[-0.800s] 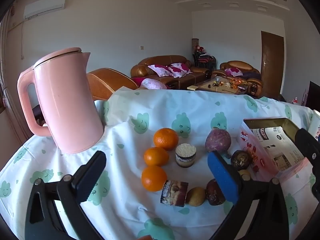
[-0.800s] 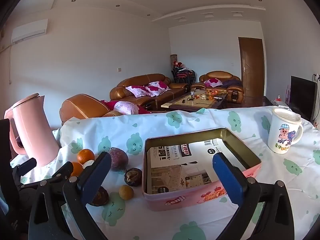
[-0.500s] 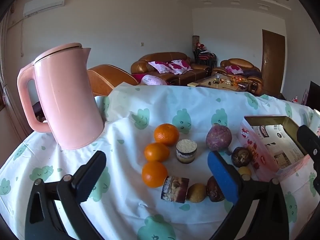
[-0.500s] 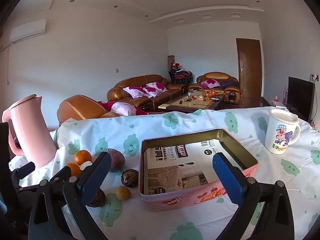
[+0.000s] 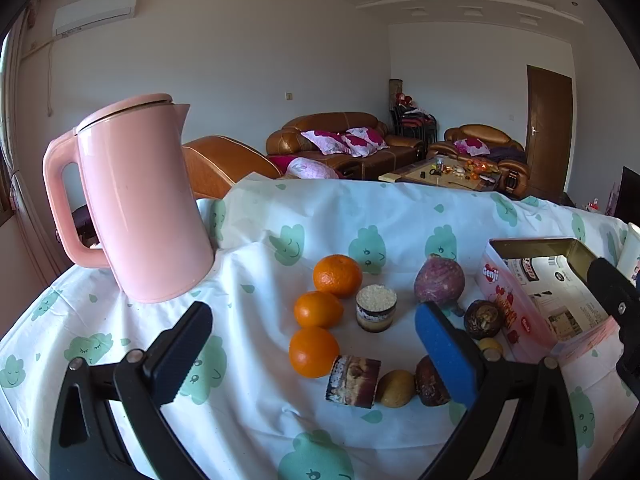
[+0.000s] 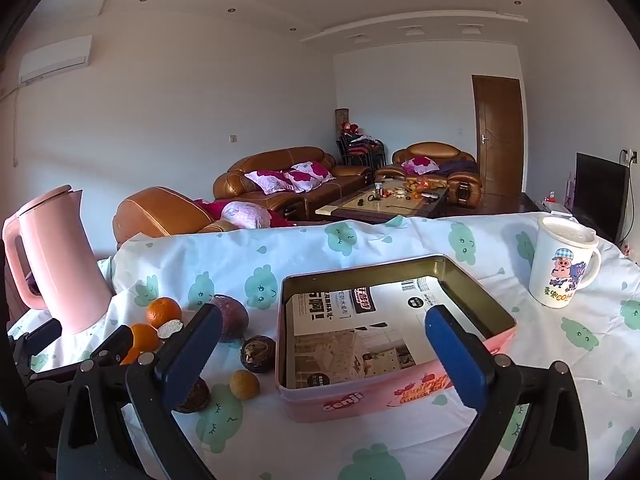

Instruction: Organize fruits

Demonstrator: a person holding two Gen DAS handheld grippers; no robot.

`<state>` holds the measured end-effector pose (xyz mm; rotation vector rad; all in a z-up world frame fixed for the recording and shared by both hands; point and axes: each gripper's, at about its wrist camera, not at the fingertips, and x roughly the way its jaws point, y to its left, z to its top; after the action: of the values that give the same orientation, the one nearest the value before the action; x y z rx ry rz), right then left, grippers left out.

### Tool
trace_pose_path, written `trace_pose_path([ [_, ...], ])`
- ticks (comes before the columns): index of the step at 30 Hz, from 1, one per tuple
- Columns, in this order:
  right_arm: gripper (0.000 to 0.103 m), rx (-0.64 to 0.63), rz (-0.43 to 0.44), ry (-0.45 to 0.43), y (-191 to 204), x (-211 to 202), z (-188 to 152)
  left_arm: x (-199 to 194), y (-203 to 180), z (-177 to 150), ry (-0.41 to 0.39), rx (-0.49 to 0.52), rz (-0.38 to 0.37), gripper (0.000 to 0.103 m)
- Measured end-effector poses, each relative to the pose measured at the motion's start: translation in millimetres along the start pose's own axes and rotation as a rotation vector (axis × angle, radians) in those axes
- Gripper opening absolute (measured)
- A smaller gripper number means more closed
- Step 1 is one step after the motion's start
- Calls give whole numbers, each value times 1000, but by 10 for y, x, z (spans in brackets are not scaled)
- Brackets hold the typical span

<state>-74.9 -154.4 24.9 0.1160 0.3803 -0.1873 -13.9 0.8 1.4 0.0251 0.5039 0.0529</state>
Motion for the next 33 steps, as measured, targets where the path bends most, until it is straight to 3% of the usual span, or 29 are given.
trace_pose_path([
  [33,102,5,-5,3,-27,27,-8,25,33,38,4,16,-18,103],
])
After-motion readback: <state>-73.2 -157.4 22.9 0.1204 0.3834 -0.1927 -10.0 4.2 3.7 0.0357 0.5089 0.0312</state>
